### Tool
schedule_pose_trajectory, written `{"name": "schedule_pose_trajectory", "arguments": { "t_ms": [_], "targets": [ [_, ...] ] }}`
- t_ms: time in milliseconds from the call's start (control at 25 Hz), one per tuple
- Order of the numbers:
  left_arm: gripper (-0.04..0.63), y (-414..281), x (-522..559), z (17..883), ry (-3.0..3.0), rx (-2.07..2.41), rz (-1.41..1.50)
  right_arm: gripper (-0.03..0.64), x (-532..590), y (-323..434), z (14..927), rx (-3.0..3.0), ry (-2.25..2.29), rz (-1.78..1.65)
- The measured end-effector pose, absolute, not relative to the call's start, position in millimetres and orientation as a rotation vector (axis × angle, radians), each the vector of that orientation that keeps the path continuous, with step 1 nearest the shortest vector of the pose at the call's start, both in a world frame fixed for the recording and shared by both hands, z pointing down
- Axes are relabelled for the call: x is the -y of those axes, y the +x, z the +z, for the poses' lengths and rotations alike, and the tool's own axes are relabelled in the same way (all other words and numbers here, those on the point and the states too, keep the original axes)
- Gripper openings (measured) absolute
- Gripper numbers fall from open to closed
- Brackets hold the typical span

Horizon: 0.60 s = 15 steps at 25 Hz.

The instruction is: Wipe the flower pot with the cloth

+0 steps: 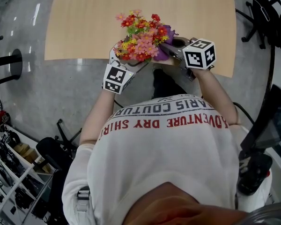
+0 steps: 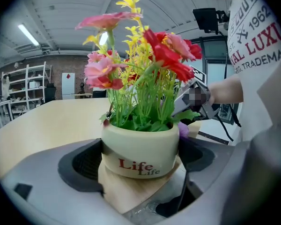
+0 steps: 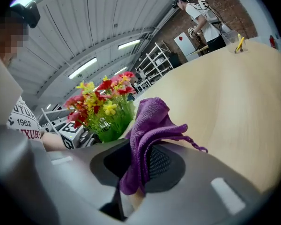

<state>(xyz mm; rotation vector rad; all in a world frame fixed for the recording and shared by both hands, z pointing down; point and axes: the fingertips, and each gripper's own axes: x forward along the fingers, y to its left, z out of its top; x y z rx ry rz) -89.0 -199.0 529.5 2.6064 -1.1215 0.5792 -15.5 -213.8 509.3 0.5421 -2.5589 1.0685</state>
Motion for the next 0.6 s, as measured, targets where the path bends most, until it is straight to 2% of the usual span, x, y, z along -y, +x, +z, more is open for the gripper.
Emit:
{"name": "schedule_pose_trajectory", "arguments": {
  "t_ms": [600],
  "targets": [
    [0.520, -90, 199, 530, 2.616, 1.098, 0.590, 0.043, 218, -15, 547, 2.320, 0.524, 0.959]
  ]
}}
